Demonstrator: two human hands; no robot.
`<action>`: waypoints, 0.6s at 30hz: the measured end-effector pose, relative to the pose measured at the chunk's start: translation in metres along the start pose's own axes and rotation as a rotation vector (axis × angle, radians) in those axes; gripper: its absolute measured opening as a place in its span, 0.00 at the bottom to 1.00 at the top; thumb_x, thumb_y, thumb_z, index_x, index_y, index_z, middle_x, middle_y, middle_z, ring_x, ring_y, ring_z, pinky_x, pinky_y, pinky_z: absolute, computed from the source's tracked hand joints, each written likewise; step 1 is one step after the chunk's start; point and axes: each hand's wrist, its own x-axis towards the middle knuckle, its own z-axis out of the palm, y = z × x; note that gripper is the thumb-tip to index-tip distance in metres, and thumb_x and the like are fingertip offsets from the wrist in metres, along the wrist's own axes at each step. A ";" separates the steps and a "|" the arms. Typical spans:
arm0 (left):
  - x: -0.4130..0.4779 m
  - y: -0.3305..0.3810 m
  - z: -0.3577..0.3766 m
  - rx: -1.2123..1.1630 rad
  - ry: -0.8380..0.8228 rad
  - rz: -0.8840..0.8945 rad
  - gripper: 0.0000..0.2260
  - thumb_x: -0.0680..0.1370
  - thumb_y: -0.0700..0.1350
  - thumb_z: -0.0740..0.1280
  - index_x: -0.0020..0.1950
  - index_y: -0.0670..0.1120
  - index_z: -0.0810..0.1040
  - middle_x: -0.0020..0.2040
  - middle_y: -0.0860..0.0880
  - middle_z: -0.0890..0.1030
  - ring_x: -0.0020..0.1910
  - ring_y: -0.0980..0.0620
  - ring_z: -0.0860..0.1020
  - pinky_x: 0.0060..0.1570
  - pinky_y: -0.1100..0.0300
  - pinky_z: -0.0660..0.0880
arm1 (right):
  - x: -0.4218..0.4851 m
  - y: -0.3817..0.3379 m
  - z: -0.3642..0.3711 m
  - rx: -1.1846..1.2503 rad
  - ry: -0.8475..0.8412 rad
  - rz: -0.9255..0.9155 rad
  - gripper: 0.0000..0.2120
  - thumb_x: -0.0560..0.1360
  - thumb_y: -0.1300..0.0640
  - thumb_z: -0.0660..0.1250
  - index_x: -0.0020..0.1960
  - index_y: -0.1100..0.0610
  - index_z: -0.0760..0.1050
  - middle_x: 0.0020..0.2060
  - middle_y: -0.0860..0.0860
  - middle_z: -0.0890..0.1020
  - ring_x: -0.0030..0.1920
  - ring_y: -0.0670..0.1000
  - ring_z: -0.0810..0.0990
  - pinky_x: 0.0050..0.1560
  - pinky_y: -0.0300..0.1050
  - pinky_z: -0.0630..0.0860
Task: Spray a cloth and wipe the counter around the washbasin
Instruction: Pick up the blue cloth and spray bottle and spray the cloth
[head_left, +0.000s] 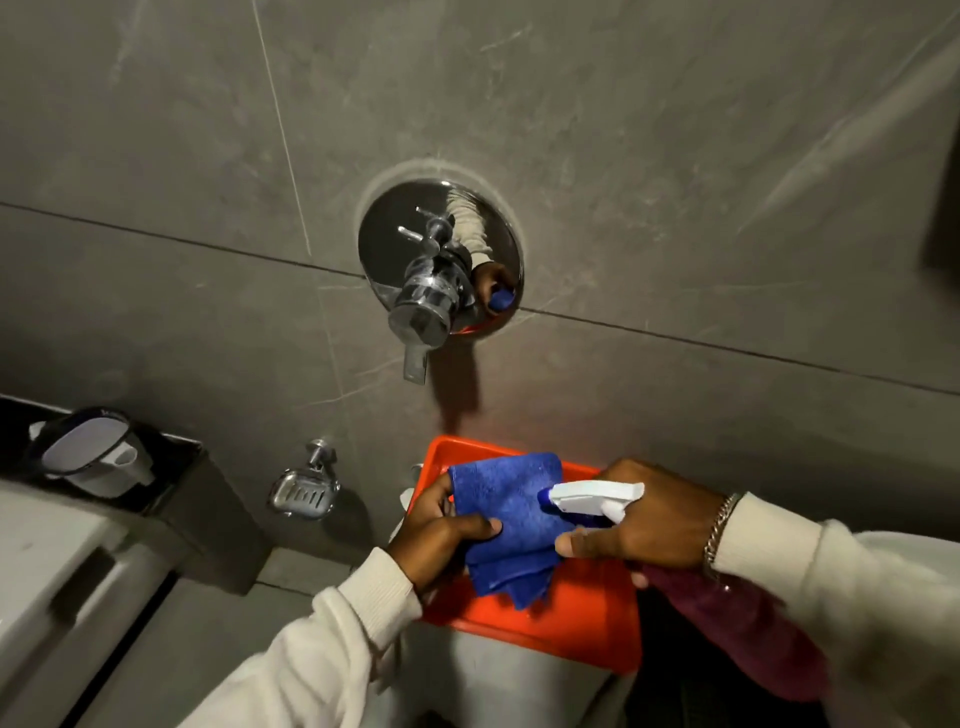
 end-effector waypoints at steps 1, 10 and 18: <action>-0.002 0.001 0.001 0.021 -0.008 0.019 0.25 0.53 0.37 0.74 0.50 0.44 0.78 0.46 0.42 0.84 0.49 0.40 0.80 0.57 0.44 0.74 | -0.001 -0.002 0.000 -0.038 -0.026 -0.025 0.07 0.70 0.45 0.73 0.42 0.45 0.77 0.23 0.43 0.69 0.26 0.36 0.71 0.30 0.27 0.63; -0.021 0.008 -0.002 0.139 -0.008 0.092 0.25 0.53 0.41 0.74 0.50 0.45 0.77 0.43 0.48 0.84 0.44 0.47 0.81 0.49 0.53 0.78 | -0.007 -0.009 0.004 -0.134 -0.049 0.028 0.14 0.65 0.39 0.74 0.36 0.47 0.76 0.27 0.57 0.74 0.24 0.48 0.73 0.32 0.43 0.73; -0.027 0.017 0.003 0.185 -0.017 0.132 0.27 0.54 0.41 0.74 0.52 0.43 0.75 0.47 0.43 0.81 0.47 0.45 0.79 0.52 0.52 0.76 | -0.015 -0.015 0.002 -0.129 0.016 -0.019 0.20 0.66 0.41 0.74 0.29 0.48 0.66 0.23 0.49 0.68 0.24 0.47 0.65 0.28 0.36 0.62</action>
